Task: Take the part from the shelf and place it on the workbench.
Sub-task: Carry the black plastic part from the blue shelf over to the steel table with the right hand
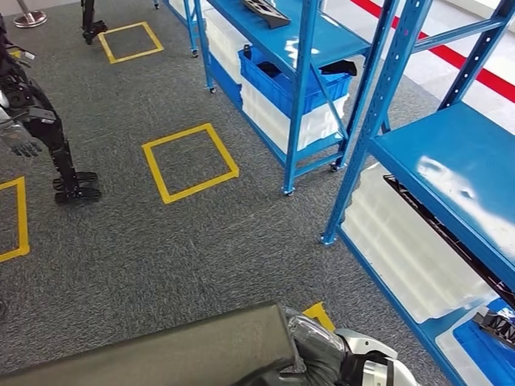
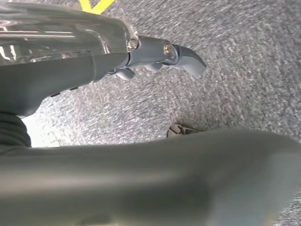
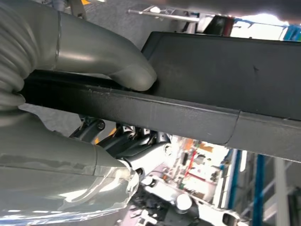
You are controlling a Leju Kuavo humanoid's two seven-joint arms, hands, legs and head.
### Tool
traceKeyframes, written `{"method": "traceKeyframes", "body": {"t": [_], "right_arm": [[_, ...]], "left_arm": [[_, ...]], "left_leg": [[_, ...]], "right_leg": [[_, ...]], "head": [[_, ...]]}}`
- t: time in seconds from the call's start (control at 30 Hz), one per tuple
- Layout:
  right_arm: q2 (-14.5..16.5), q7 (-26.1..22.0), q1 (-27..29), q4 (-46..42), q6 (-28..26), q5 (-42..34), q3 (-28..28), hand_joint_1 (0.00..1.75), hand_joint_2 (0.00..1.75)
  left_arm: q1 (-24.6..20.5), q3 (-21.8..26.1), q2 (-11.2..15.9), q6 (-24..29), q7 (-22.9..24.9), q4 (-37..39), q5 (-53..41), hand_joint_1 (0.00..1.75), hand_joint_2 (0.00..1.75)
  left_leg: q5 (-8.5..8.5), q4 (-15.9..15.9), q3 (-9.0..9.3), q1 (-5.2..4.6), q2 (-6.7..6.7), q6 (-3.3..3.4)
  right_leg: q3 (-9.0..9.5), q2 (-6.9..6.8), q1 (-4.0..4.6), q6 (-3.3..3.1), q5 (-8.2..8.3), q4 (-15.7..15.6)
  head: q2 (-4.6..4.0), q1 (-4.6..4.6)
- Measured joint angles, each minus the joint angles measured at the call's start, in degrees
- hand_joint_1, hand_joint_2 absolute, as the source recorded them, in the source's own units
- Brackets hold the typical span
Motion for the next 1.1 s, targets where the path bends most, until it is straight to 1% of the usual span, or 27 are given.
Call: {"method": "traceKeyframes", "body": {"t": [0.07,0.1,0.13,0.17,0.2,0.23,0.3,0.33,0.37,0.43,0.47,0.5,0.53,0.57,0.6,0.63,0.67,0.7,0.73,0.77,0.8,0.83,0.87,0.93,1.0,1.07,1.1], "right_arm": [[-0.01,0.19,-0.11,0.28,0.09,-0.14,0.01,1.75,1.75],[-0.02,0.32,-0.13,0.50,0.11,-0.15,0.02,1.75,1.75],[-0.02,0.46,-0.17,0.75,0.13,-0.15,0.03,1.75,1.75],[-0.02,0.57,-0.24,0.99,0.13,-0.14,0.04,1.75,1.75],[-0.02,0.63,-0.36,1.20,0.13,-0.13,0.05,1.75,1.75],[-0.02,0.67,-0.52,1.37,0.13,-0.13,0.06,1.75,1.75],[-0.02,0.73,-0.83,1.63,0.12,-0.14,0.08,1.75,1.75],[-0.02,0.79,-0.99,1.76,0.11,-0.15,0.10,1.75,1.75],[-0.02,0.89,-1.17,1.89,0.10,-0.18,0.14,1.75,1.75],[-0.03,1.11,-1.63,2.16,0.07,-0.29,0.20,1.75,1.75],[-0.03,1.19,-1.86,2.29,0.05,-0.35,0.23,1.75,1.75],[-0.04,1.24,-2.04,2.44,0.05,-0.41,0.25,1.75,1.75],[-0.07,1.26,-2.15,2.63,0.05,-0.48,0.27,1.75,1.75],[-0.08,1.28,-2.21,2.91,0.07,-0.56,0.30,1.75,1.75],[-0.10,1.32,-2.24,3.22,0.09,-0.68,0.33,1.75,1.75],[-0.10,1.37,-2.30,3.57,0.11,-0.85,0.38,1.75,1.75],[-0.10,1.44,-2.42,3.92,0.21,-1.05,0.44,1.75,1.75],[-0.09,1.50,-2.62,4.23,0.38,-1.24,0.49,1.75,1.75],[-0.08,1.55,-2.89,4.52,0.58,-1.39,0.55,1.75,1.75],[-0.08,1.58,-3.20,4.84,0.81,-1.49,0.62,1.75,1.75],[-0.05,1.61,-3.48,5.12,0.98,-1.55,0.68,1.75,1.75],[-0.01,1.63,-3.70,5.39,1.11,-1.59,0.75,1.75,1.75],[0.04,1.66,-3.94,5.69,1.24,-1.63,0.81,1.75,1.75],[0.30,1.69,-4.54,6.21,1.53,-1.65,0.92,1.75,1.75],[0.72,1.71,-5.13,6.66,1.75,-1.65,1.02,1.75,1.75],[1.02,1.75,-5.21,7.05,1.59,-1.63,1.11,1.75,1.75],[1.08,1.79,-5.02,7.21,1.28,-1.55,1.16,1.75,1.75]], "left_arm": [[-0.24,0.00,0.01,-0.32,-0.08,0.00,-0.03,0.00,1.75],[-0.31,-0.01,0.01,-0.53,-0.10,0.00,-0.11,0.00,1.75],[-0.33,-0.02,-0.01,-0.74,-0.12,0.00,-0.23,0.00,1.75],[-0.31,-0.04,-0.02,-0.93,-0.13,0.00,-0.38,0.00,1.75],[-0.32,-0.06,-0.04,-1.11,-0.13,0.00,-0.54,0.00,1.75],[-0.36,-0.09,-0.07,-1.21,-0.13,0.00,-0.71,0.00,1.75],[-0.62,-0.14,-0.22,-1.35,-0.10,0.00,-0.95,0.00,1.75],[-0.75,-0.15,-0.31,-1.37,-0.06,0.00,-1.01,0.00,1.75],[-0.84,-0.16,-0.38,-1.34,0.04,0.00,-1.04,0.00,1.75],[-0.80,-0.17,-0.41,-1.11,0.42,0.00,-1.09,0.00,1.75],[-0.76,-0.17,-0.42,-0.97,0.60,0.00,-1.10,0.00,1.75],[-0.79,-0.17,-0.43,-0.83,0.74,0.00,-1.09,0.00,1.75],[-0.86,-0.17,-0.44,-0.76,0.84,0.00,-1.07,0.00,1.75],[-0.93,-0.17,-0.45,-0.74,0.90,0.00,-1.05,0.00,1.75],[-0.96,-0.17,-0.45,-0.76,0.98,0.00,-1.04,0.00,1.75],[-0.92,-0.17,-0.46,-0.80,1.07,0.00,-1.03,0.00,1.75],[-0.83,-0.17,-0.46,-0.82,1.11,0.00,-1.02,0.00,1.75],[-0.76,-0.17,-0.46,-0.86,1.02,0.00,-1.00,0.00,1.75],[-0.72,-0.17,-0.46,-0.88,0.80,0.00,-0.97,0.00,1.75],[-0.74,-0.17,-0.48,-0.93,0.49,0.00,-0.92,0.00,1.75],[-0.79,-0.17,-0.49,-0.97,0.14,0.00,-0.87,0.00,1.75],[-0.84,-0.17,-0.50,-1.00,-0.14,0.00,-0.89,0.00,1.75],[-0.82,-0.17,-0.51,-1.02,-0.32,0.00,-0.99,0.00,1.75],[-0.67,-0.24,-0.50,-1.01,-0.43,0.00,-1.44,0.00,1.75],[-0.70,-0.49,-0.50,-0.82,-0.53,0.00,-2.07,0.00,1.75],[-1.02,-1.07,-0.54,-0.28,-1.96,0.00,-2.59,0.00,1.75],[-1.20,-1.38,-0.58,0.00,-3.46,0.00,-2.67,0.00,1.75]], "left_leg": [[-3.44,6.98,-3.46,0.19,2.33,-0.61],[-4.68,10.52,-5.30,0.36,2.82,-0.86],[-5.00,12.62,-6.44,0.52,3.05,-1.04],[-4.20,12.50,-6.47,0.66,3.25,-1.15],[-2.43,10.04,-5.31,0.76,3.54,-1.18],[-0.25,6.06,-3.34,0.80,4.24,-1.13],[2.19,-0.51,-0.07,0.36,6.53,-0.69],[2.43,-1.97,0.58,0.09,7.31,-0.34],[2.15,-2.23,0.58,-0.22,7.53,0.05],[2.26,-2.52,0.53,-0.25,6.57,0.87],[2.34,-2.74,0.65,-0.17,6.09,1.28],[2.44,-2.95,0.81,-0.04,5.62,1.67],[2.50,-3.08,0.95,0.04,5.12,1.99],[2.48,-3.10,0.98,-0.01,4.56,2.20],[2.44,-3.09,1.00,-0.09,3.95,2.32],[2.40,-3.08,1.06,-0.18,3.31,2.39],[2.36,-3.05,1.15,-0.26,2.63,2.44],[2.31,-3.02,1.29,-0.30,1.92,2.44],[2.24,-2.99,1.45,-0.32,1.21,2.40],[2.17,-2.92,1.51,-0.34,0.54,2.31],[2.09,-2.80,1.43,-0.34,-0.13,2.16],[2.09,-2.75,1.26,-0.28,-0.70,1.92],[2.14,-2.73,1.04,-0.18,-1.26,1.62],[2.20,-2.79,0.83,0.06,-2.08,0.96],[1.05,-1.17,0.14,0.02,-0.53,0.41],[-2.04,4.70,-2.69,0.10,2.04,-0.14],[-3.63,8.55,-4.67,0.28,2.63,-0.41]], "right_leg": [[0.17,-1.48,0.02,-0.28,-0.20,-0.02],[0.23,-2.22,0.04,-0.29,-0.32,-0.01],[0.30,-2.90,0.05,-0.23,-0.46,0.01],[0.46,-3.53,0.03,-0.12,-0.63,0.02],[0.71,-4.13,0.01,0.03,-0.83,0.02],[1.04,-4.66,-0.02,0.24,-1.07,0.02],[1.54,-5.57,0.18,0.79,-1.55,0.04],[1.69,-5.98,0.31,1.08,-1.72,0.01],[1.80,-6.43,0.40,1.36,-1.81,-0.08],[2.19,-7.09,0.27,1.94,-2.13,-0.24],[2.17,-6.49,0.17,2.15,-2.73,0.30],[1.58,-5.31,0.10,2.28,-3.93,2.02],[0.29,-3.81,0.06,2.29,-5.60,4.96],[-1.69,-2.41,0.10,2.21,-7.44,8.94],[-3.86,-1.67,0.15,2.15,-8.89,12.92],[-5.54,-1.36,0.22,2.08,-9.39,15.65],[-6.34,-1.22,0.28,1.98,-8.70,16.36],[-5.99,-1.02,0.31,1.84,-6.78,14.59],[-4.82,-0.49,0.32,1.67,-4.17,11.07],[-3.41,0.75,0.30,1.49,-1.87,7.15],[-2.22,1.92,0.23,1.40,-0.28,3.72],[-1.54,2.87,0.24,1.33,0.44,1.69],[-1.29,3.36,0.28,1.29,0.45,0.87],[-1.06,2.45,0.34,0.98,0.53,0.45],[-0.66,1.13,0.19,0.37,0.60,0.09],[-0.33,-0.44,0.20,-0.12,0.42,-0.05],[-0.25,-1.24,0.25,-0.21,0.29,-0.04]], "head": [[0.00,-0.01],[0.00,-0.01],[0.00,-0.01],[0.00,-0.01],[0.00,-0.01],[0.00,-0.01],[0.00,0.00],[0.00,0.00],[0.00,0.01],[0.00,0.01],[0.00,0.02],[0.01,0.05],[0.01,0.10],[0.01,0.13],[0.01,0.16],[0.01,0.16],[0.01,0.16],[0.00,0.16],[0.00,0.17],[0.00,0.16],[0.00,0.16],[0.01,0.15],[0.01,0.14],[0.00,0.13],[0.01,0.10],[0.01,0.08],[0.01,0.08]]}}
